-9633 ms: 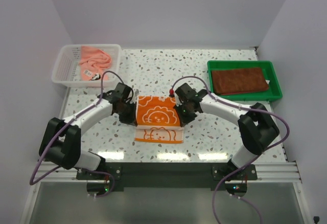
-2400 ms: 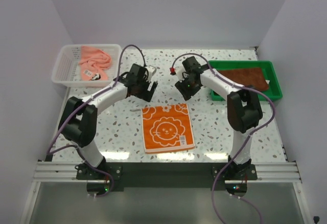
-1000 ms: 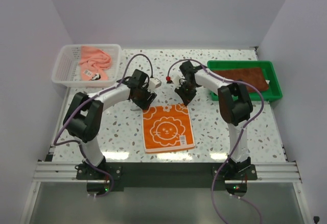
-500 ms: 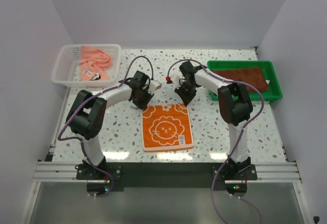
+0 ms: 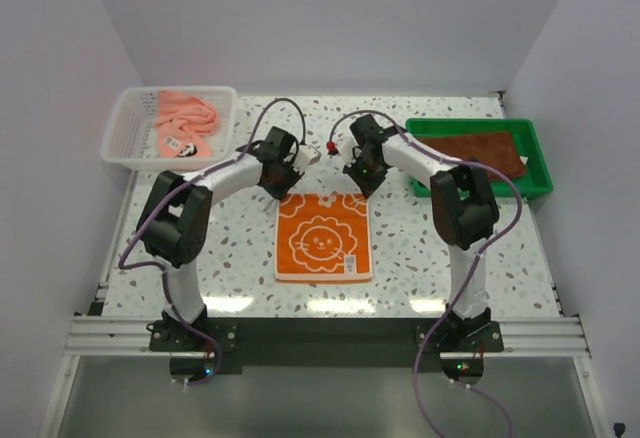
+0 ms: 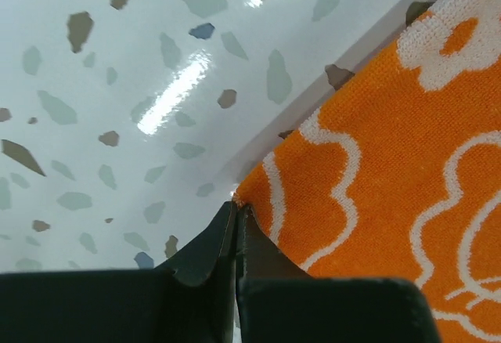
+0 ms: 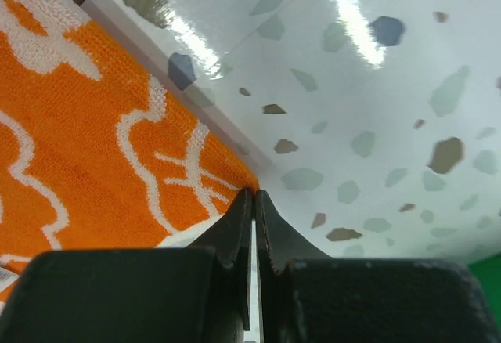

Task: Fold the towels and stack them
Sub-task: Fold the towel

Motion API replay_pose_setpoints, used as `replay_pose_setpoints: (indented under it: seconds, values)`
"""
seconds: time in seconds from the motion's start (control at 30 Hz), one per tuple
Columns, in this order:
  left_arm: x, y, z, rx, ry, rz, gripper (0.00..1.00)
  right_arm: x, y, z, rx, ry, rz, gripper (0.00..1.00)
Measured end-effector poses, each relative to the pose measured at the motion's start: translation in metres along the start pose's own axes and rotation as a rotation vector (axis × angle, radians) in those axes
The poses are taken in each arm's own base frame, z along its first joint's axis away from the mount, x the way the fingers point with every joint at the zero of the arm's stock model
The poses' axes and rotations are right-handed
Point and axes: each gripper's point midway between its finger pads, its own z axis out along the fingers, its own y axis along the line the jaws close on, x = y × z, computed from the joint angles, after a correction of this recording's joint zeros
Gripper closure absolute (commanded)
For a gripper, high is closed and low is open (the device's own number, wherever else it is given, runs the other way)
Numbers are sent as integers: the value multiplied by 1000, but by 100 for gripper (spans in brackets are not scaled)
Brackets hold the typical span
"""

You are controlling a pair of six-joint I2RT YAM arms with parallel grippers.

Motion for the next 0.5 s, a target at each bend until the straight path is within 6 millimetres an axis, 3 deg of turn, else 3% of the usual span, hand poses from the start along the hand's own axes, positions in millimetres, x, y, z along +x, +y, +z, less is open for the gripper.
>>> replay_pose_setpoints:
  seconds: [0.23,0.37,0.5]
  values:
    - [-18,11,-24,-65,-82,17,100,-18,-10,-42,109,-132,45,100]
    - [-18,7,-49,-80,-140,-3,100,-17,-4,-64,136,-179,72,100]
    - [-8,-5,-60,-73,-149,-54,100,-11,10,-74,155,-179,92,100]
